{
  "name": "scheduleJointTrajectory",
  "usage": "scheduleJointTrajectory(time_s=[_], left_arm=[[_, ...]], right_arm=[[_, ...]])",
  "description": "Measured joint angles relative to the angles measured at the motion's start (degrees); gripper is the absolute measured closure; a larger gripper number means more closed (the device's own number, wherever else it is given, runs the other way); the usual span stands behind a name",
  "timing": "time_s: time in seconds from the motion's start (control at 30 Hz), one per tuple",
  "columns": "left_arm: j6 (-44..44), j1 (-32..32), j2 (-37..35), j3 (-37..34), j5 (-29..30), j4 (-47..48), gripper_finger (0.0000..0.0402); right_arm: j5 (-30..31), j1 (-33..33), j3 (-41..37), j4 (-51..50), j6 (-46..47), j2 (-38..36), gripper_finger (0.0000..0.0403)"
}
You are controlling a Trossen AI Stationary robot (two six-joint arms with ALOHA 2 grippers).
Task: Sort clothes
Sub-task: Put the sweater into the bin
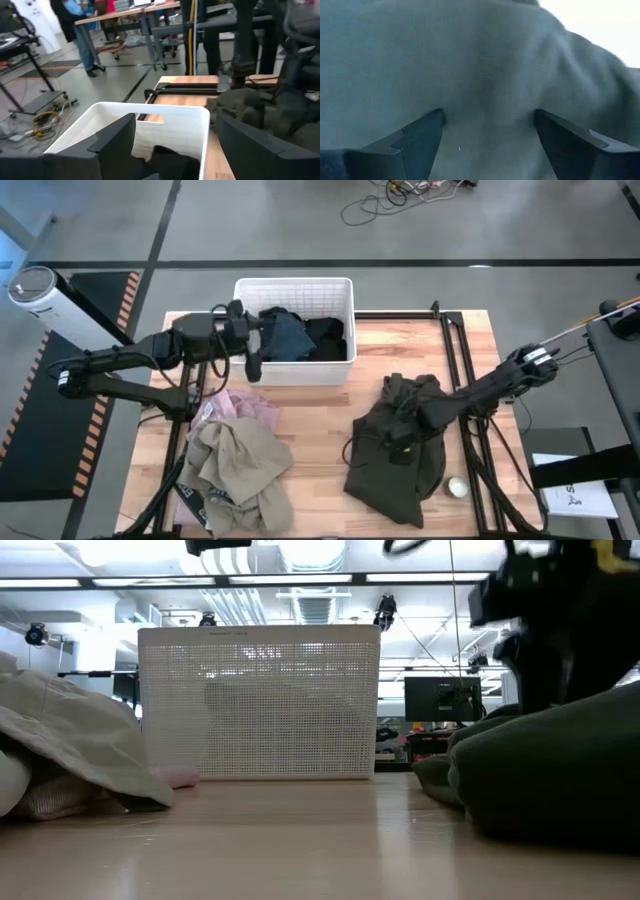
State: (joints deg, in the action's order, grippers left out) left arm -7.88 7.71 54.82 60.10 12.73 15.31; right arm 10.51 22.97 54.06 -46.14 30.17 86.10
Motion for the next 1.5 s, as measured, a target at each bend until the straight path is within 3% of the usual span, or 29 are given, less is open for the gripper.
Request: scheduleJointTrajectory(time_s=[0.3,0.43,0.53,0.67,0.73,0.9,1.03,1.33,1.5], left_arm=[[-0.5,-1.91,-2.44,-2.8,1.88,-2.56,0.0125],[-0.48,-1.93,-3.07,-2.82,1.88,-3.1,0.013],[-0.58,-2.18,-3.55,-2.82,1.86,-4.04,0.0138],[-1.11,-2.93,-4.15,-2.82,1.81,-5.86,0.0149],[-1.55,-3.4,-4.39,-2.82,1.73,-6.67,0.0154],[-1.66,-4.39,-5.23,-2.82,1.71,-7.76,0.0162],[-1.66,-4.61,-5.95,-2.82,1.71,-8.44,0.0168],[-1.62,-4.69,-6.99,-2.82,1.71,-8.87,0.0173],[-1.52,-4.69,-7.1,-2.82,1.71,-8.9,0.0169]], right_arm=[[-3.39,-0.5,-3.12,11.87,-0.37,9.5,0.01],[-3.94,-1.0,-3.08,12.91,-0.34,11.95,0.0128],[-3.34,-1.03,-3.17,14.11,-0.77,12.2,0.0196],[-2.41,-1.15,-3.32,14.76,-2.8,11.76,0.0347],[-2.39,-1.21,-3.4,14.63,-4.14,11.32,0.038],[-3.37,-1.35,-3.33,12.71,-3.88,7.46,0.0384],[-0.37,-0.62,0.09,10.12,-3.21,2.23,0.0386],[11.09,0.76,17.58,0.89,-8.06,-3.5,0.0386],[13.3,1.74,28.31,-0.32,-13.74,-3.29,0.0387]])
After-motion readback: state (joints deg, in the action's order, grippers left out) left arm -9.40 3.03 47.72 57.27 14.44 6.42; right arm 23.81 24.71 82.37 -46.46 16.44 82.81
